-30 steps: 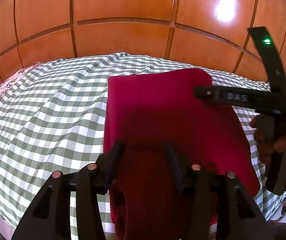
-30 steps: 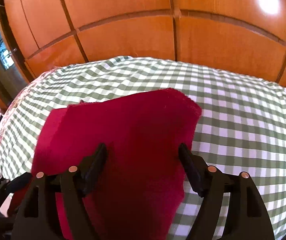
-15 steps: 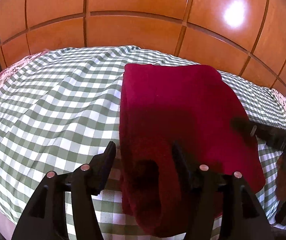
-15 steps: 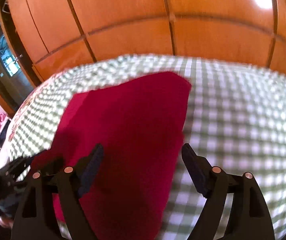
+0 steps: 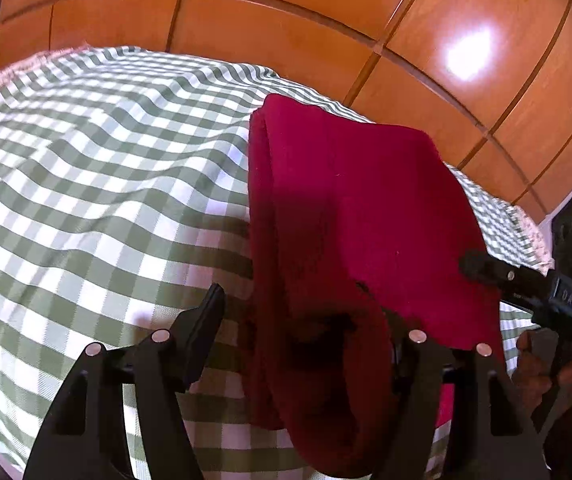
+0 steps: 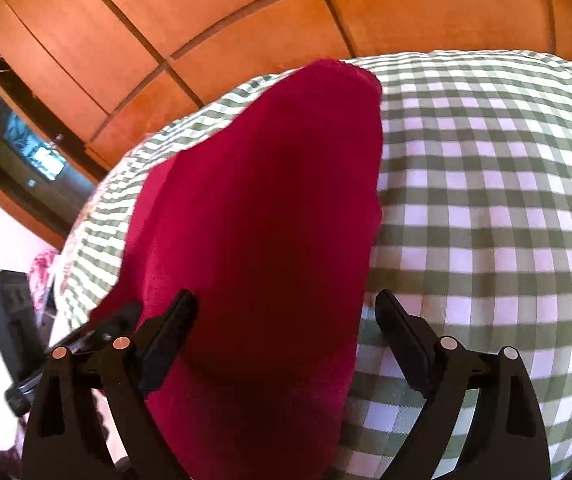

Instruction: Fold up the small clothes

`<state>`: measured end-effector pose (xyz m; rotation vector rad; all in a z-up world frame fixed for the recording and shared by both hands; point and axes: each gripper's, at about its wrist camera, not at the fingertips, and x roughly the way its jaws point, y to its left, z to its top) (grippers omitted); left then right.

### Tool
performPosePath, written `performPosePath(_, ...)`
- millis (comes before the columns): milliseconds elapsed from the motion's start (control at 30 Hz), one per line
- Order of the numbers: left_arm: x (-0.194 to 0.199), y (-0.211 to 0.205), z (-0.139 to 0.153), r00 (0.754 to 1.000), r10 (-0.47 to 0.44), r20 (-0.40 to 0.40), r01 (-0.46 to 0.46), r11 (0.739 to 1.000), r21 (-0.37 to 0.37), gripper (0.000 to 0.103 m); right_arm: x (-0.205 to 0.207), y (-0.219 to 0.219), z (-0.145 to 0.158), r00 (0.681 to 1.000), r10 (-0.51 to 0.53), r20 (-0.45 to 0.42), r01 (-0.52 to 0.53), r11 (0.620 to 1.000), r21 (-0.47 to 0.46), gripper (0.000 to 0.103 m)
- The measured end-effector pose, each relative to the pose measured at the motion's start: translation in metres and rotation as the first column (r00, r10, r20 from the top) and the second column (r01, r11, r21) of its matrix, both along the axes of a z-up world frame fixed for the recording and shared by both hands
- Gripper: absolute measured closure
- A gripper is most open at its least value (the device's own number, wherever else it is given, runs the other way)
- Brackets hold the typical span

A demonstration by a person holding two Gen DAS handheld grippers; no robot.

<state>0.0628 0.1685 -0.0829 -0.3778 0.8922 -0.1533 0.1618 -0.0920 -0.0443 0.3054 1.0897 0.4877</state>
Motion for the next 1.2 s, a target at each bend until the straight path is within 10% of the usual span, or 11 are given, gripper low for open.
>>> performPosePath(267, 0.003, 0.015, -0.016, 0.999, -0.036, -0.008, 0.035, 0.986, -0.162, 0.048, 0.022, 0.010, -0.027, 0.994, 0.070, -0.083, -0.058, 0.990, 0.130, 0.021)
performPosePath(333, 0.002, 0.017, -0.015, 0.999, -0.045, -0.012, 0.042, 0.980, -0.194, 0.056, 0.022, 0.013, -0.026, 0.993, 0.083, -0.082, -0.072, 0.988, 0.133, 0.036)
performPosePath(433, -0.002, 0.011, -0.008, 0.998, -0.059, -0.003, 0.057, 0.982, -0.182, 0.062, 0.015, 0.014, -0.013, 0.994, 0.093, -0.049, -0.087, 0.989, 0.120, 0.053)
performPosePath(700, 0.013, -0.038, 0.032, 0.980, -0.191, 0.058, 0.198, 0.967, -0.158, 0.066, -0.017, -0.027, 0.040, 0.996, 0.030, 0.086, -0.041, 0.989, 0.139, 0.058)
performPosePath(1200, 0.108, -0.286, 0.074, 0.816, -0.573, 0.077, 0.573, 0.819, 0.022, 0.074, -0.042, -0.223, 0.082, 0.909, -0.362, 0.206, 0.351, 0.932, 0.088, 0.058)
